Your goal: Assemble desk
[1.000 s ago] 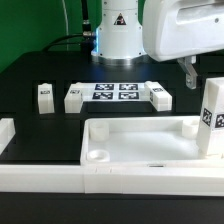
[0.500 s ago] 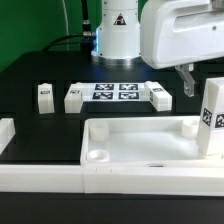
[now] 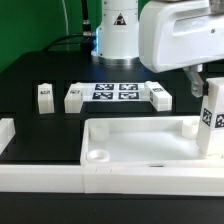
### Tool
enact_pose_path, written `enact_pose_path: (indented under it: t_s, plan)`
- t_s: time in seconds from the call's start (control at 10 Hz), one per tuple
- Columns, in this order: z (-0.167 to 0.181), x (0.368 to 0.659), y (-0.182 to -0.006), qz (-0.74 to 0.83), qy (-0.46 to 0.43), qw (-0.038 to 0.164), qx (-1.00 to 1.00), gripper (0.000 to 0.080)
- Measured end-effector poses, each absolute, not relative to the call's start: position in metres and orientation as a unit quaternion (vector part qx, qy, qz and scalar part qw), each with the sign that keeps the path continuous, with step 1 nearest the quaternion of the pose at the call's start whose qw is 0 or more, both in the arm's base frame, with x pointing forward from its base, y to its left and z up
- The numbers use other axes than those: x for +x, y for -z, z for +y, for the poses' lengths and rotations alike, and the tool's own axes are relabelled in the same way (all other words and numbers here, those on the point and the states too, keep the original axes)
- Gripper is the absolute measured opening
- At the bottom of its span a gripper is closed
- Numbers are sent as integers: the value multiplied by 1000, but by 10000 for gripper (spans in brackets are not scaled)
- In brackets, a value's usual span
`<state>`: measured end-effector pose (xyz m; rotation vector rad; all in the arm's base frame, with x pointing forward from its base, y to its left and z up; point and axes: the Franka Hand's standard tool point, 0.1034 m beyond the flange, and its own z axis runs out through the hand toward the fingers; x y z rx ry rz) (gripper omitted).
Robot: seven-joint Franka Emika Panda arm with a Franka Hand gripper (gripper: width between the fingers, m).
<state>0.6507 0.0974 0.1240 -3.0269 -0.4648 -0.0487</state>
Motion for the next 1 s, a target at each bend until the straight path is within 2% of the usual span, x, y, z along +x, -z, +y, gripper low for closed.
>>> enact_pose_path:
  t_s: [0.1, 0.4, 0.6, 1.0]
  plan:
    - [97, 651, -124, -151, 16, 39, -988, 290]
    - [97, 651, -124, -136, 16, 41, -990, 290]
    - [95, 652, -124, -25, 19, 52, -998, 290]
    - [94, 650, -123, 146, 23, 57, -987, 291]
